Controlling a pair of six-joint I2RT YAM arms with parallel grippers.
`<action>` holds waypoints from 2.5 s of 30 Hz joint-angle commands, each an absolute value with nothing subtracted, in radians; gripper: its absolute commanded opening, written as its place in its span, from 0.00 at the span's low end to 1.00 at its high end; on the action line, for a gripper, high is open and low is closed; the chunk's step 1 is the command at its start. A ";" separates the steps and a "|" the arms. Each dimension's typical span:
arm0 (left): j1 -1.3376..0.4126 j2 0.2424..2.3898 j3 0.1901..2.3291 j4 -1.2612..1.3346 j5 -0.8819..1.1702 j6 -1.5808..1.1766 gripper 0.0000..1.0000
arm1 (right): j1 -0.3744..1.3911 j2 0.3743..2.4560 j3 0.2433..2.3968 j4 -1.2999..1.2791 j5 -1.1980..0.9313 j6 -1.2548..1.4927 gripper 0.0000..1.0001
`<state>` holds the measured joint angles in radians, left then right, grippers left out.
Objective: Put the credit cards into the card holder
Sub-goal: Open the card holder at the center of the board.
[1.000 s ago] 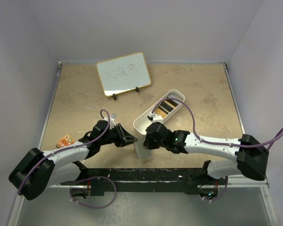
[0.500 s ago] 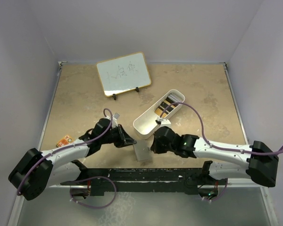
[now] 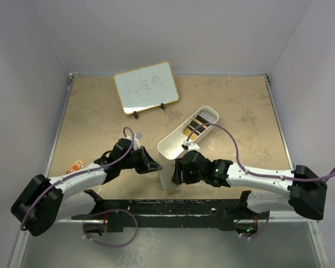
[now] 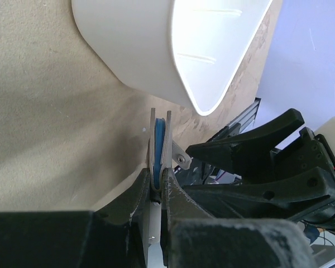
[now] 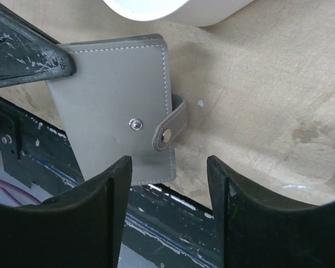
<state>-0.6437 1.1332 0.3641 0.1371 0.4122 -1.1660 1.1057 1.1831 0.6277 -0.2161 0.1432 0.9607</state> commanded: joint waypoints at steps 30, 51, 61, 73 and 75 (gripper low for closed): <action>-0.643 1.141 0.363 0.202 0.490 -1.127 0.00 | 1.104 1.303 0.608 -0.069 0.193 0.901 0.00; -0.643 1.120 0.559 -0.194 0.261 -0.974 0.55 | 1.106 1.084 0.523 -0.038 0.179 0.873 0.00; -0.643 1.031 0.570 -0.245 0.326 -0.985 0.58 | 1.106 1.057 0.557 0.080 0.087 0.972 0.00; -0.643 0.992 0.495 -0.202 0.349 -1.020 0.61 | 1.108 1.124 0.576 0.186 0.028 1.033 0.00; -0.643 1.006 0.486 -0.193 0.354 -1.021 0.61 | 1.108 1.121 0.561 0.217 0.027 1.043 0.00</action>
